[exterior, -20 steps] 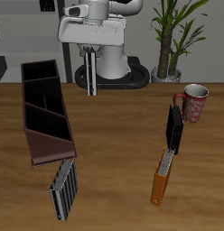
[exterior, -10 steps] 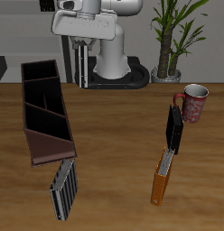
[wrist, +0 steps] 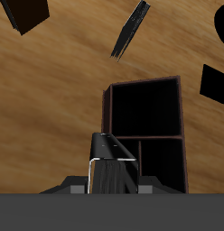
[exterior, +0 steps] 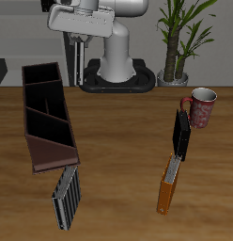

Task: Place the left striped book into the right desk caddy's front compartment

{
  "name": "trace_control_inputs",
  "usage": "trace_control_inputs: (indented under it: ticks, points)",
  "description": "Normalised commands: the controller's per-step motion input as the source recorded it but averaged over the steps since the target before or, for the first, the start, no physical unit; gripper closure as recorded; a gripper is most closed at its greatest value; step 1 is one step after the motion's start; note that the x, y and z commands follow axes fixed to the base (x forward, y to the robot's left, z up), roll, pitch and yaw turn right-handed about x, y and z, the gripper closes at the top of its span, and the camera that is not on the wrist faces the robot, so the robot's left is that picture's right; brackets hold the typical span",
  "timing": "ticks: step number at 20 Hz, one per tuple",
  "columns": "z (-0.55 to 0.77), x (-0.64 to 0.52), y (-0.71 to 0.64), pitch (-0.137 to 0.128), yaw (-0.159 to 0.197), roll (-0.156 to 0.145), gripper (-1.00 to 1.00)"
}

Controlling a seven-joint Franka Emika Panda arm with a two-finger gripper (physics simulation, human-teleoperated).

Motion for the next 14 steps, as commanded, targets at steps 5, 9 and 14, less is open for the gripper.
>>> trace_control_inputs:
  ticks: [5,9,14]
  points:
    - [0.19,-0.09,-0.28,-0.023,-0.039,-0.069,1.0]
    - [0.11,-0.01,-0.18,-0.02,-0.009,-0.043,1.0]
    - [0.05,0.04,-0.18,-0.004,-0.027,-0.034,1.0]
